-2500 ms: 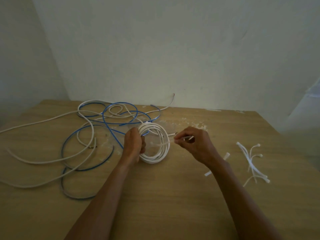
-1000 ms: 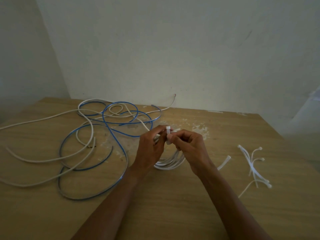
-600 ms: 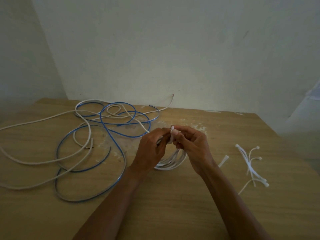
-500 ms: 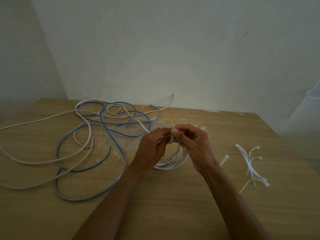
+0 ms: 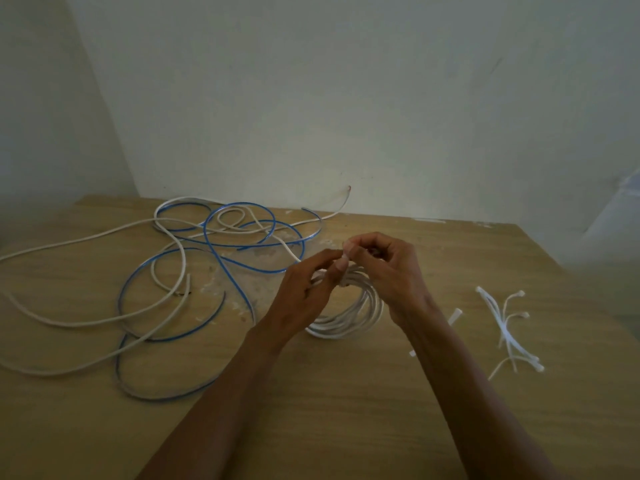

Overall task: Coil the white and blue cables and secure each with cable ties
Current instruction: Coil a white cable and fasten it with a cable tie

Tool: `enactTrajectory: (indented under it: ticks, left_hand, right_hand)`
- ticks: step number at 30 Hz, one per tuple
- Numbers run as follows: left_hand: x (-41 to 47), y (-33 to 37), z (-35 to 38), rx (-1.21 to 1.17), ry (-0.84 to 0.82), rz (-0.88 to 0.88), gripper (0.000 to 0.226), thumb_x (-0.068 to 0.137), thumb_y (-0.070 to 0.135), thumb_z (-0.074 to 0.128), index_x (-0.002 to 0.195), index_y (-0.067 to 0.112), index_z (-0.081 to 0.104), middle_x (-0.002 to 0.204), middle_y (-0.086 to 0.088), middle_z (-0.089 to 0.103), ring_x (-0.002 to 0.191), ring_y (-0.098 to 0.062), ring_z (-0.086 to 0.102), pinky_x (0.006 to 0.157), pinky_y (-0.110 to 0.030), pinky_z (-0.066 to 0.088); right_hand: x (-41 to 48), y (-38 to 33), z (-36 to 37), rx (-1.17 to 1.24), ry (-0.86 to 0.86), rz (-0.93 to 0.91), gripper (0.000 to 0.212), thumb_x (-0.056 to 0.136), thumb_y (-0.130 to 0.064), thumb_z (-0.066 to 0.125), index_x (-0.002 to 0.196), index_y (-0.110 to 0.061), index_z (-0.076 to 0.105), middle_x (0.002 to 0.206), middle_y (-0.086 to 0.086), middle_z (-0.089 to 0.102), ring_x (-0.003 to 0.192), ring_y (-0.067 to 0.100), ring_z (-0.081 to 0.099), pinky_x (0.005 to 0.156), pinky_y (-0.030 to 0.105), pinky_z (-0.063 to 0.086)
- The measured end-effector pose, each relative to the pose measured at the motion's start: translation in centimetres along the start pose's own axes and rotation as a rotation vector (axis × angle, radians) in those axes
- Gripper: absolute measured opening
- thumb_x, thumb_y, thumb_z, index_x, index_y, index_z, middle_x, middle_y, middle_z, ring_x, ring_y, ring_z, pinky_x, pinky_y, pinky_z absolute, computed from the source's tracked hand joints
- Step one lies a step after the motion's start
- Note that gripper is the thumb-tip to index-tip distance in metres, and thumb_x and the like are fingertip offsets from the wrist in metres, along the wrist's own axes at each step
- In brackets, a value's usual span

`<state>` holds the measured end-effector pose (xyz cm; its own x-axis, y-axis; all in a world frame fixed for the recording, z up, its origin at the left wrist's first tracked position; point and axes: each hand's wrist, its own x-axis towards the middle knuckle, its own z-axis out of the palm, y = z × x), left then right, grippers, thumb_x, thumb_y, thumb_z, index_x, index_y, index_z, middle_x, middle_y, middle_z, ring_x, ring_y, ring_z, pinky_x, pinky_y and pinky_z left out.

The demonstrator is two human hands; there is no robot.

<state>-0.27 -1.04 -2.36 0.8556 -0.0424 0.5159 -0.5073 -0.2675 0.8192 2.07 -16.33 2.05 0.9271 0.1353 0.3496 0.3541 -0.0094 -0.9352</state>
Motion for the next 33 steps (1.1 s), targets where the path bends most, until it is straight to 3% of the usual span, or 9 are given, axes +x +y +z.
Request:
enactTrajectory:
  ticks: [3, 9, 12, 15, 19, 26, 28, 31, 33]
  left_hand:
    - [0.0, -0.2, 0.2, 0.061, 0.023, 0.023, 0.026, 0.103, 0.037, 0.053, 0.102, 0.020, 0.073, 0.090, 0.003, 0.074, 0.086, -0.011, 0.071, 0.073, -0.045, 0.057]
    - [0.2, 0.3, 0.7, 0.066, -0.019, -0.002, 0.029, 0.104, 0.028, 0.056, 0.084, 0.015, 0.072, 0.068, 0.000, 0.066, 0.057, -0.009, 0.057, 0.059, -0.026, 0.042]
    - [0.2, 0.1, 0.6, 0.016, -0.048, -0.032, 0.024, 0.104, 0.027, 0.054, 0.100, 0.017, 0.075, 0.065, -0.006, 0.070, 0.057, -0.017, 0.063, 0.061, -0.029, 0.047]
    - [0.0, 0.6, 0.8, -0.089, -0.033, -0.098, 0.028, 0.107, 0.026, 0.047, 0.123, 0.019, 0.069, 0.061, -0.017, 0.066, 0.044, -0.007, 0.055, 0.053, -0.015, 0.038]
    - [0.2, 0.8, 0.7, -0.124, -0.037, -0.101, 0.036, 0.108, 0.022, 0.043, 0.102, 0.002, 0.072, 0.054, -0.002, 0.062, 0.036, -0.001, 0.048, 0.050, -0.006, 0.033]
    - [0.1, -0.7, -0.1, -0.126, -0.080, -0.182, 0.035, 0.107, 0.026, 0.045, 0.103, 0.010, 0.075, 0.053, -0.008, 0.057, 0.034, -0.005, 0.037, 0.042, -0.015, 0.030]
    - [0.1, -1.2, -0.3, -0.216, 0.026, -0.280, 0.033, 0.107, 0.029, 0.045, 0.106, 0.015, 0.075, 0.056, -0.005, 0.055, 0.038, -0.011, 0.032, 0.040, -0.019, 0.025]
    - [0.6, -1.9, -0.7, -0.599, 0.226, -0.518, 0.031, 0.107, 0.032, 0.043, 0.113, 0.015, 0.068, 0.057, 0.001, 0.041, 0.040, -0.007, 0.026, 0.037, -0.016, 0.019]
    - [1.0, -1.8, -0.7, -0.855, 0.286, -0.597, 0.028, 0.107, 0.032, 0.041, 0.113, 0.017, 0.064, 0.054, 0.003, 0.036, 0.036, -0.004, 0.022, 0.032, -0.015, 0.017]
  right_hand:
    - [-0.1, 0.6, 0.6, 0.018, 0.011, 0.028, 0.003, 0.083, -0.017, 0.076, 0.081, -0.018, 0.076, 0.076, 0.013, 0.072, 0.074, 0.028, 0.061, 0.074, 0.050, 0.057]
    - [2.6, -0.5, 0.3, 0.127, 0.191, 0.044, 0.009, 0.089, -0.009, 0.073, 0.083, -0.016, 0.075, 0.078, 0.002, 0.067, 0.076, 0.011, 0.056, 0.068, 0.016, 0.050]
    - [2.8, -0.1, 1.0, 0.125, 0.218, 0.038, 0.014, 0.089, -0.009, 0.073, 0.079, -0.019, 0.074, 0.074, -0.002, 0.068, 0.071, 0.007, 0.057, 0.066, 0.016, 0.049]
    - [3.1, 0.0, 1.3, 0.130, 0.200, 0.038, 0.012, 0.090, -0.010, 0.072, 0.082, -0.017, 0.074, 0.073, 0.000, 0.067, 0.067, 0.006, 0.057, 0.061, 0.016, 0.049]
    - [3.2, 0.3, 1.8, 0.100, 0.261, 0.016, 0.011, 0.091, -0.010, 0.072, 0.082, -0.017, 0.073, 0.072, -0.003, 0.066, 0.068, 0.005, 0.056, 0.065, 0.017, 0.049]
    - [3.5, 1.6, 2.5, -0.137, 0.249, -0.045, 0.016, 0.091, -0.013, 0.071, 0.078, -0.022, 0.072, 0.070, -0.004, 0.068, 0.062, 0.003, 0.056, 0.063, 0.023, 0.049]
    - [3.9, 1.1, 1.7, -0.265, 0.145, -0.031, 0.008, 0.094, -0.028, 0.069, 0.095, -0.021, 0.071, 0.078, -0.008, 0.069, 0.070, 0.003, 0.061, 0.069, 0.024, 0.049]
    - [2.6, 1.1, 0.0, -0.451, -0.032, 0.152, 0.066, 0.087, -0.068, 0.056, 0.134, -0.022, 0.051, 0.103, -0.006, 0.065, 0.096, 0.010, 0.065, 0.086, 0.031, 0.053]
    - [0.5, 1.7, -0.4, -0.402, -0.176, 0.295, 0.079, 0.079, -0.080, 0.049, 0.134, -0.023, 0.049, 0.106, -0.001, 0.068, 0.098, 0.018, 0.069, 0.084, 0.042, 0.059]
